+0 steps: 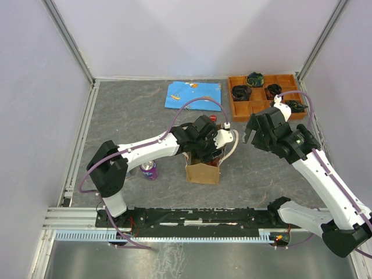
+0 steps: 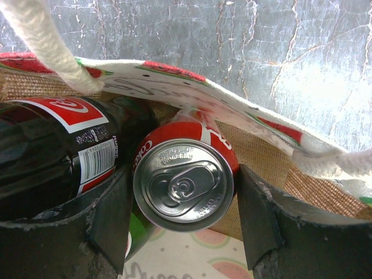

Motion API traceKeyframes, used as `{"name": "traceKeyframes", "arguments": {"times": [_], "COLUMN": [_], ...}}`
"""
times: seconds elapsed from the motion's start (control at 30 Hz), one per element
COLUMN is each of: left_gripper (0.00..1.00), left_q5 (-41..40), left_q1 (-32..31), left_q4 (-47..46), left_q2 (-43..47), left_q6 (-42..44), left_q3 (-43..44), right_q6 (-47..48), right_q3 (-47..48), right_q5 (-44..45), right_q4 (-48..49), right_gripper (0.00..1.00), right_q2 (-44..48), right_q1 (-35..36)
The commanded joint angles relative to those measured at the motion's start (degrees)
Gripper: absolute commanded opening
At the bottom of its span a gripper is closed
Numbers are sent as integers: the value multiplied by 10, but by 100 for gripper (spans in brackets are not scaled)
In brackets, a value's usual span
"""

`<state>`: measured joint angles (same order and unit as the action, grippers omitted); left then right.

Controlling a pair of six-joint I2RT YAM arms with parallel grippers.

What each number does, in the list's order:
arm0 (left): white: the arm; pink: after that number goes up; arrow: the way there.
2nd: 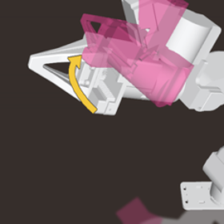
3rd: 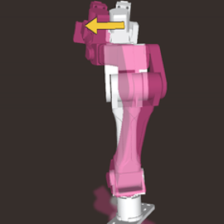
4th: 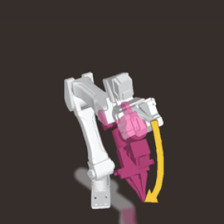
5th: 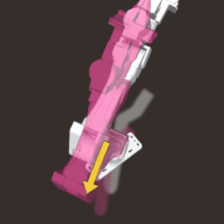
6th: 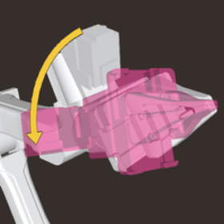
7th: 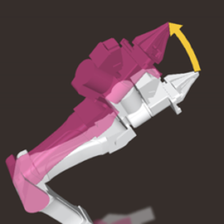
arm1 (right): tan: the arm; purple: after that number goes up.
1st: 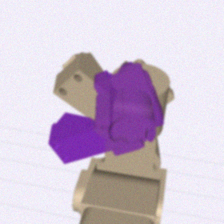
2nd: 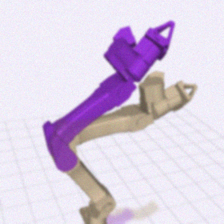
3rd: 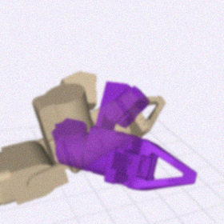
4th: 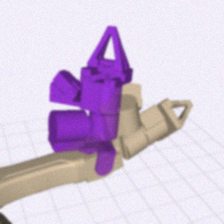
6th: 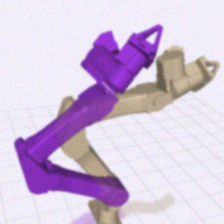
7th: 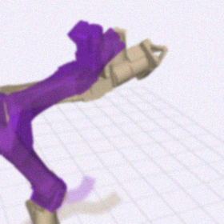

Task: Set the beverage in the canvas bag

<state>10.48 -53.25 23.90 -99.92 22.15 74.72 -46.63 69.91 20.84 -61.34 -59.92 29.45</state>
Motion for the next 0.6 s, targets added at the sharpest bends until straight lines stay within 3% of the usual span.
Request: {"name": "traceKeyframes", "arguments": {"times": [0.0,0.57], "left_gripper": [61,62], "left_q5": [-14,-53], "left_q1": [-5,-33], "left_q4": [-71,-92], "left_q2": [27,79], "left_q6": [-16,-8], "left_q3": [33,21], "right_q6": [5,5], "right_q3": [3,0], "right_q5": [9,-8], "right_q4": [7,20], "right_gripper": [99,99], "right_q2": [8,-1], "right_q1": [-3,-4]}}
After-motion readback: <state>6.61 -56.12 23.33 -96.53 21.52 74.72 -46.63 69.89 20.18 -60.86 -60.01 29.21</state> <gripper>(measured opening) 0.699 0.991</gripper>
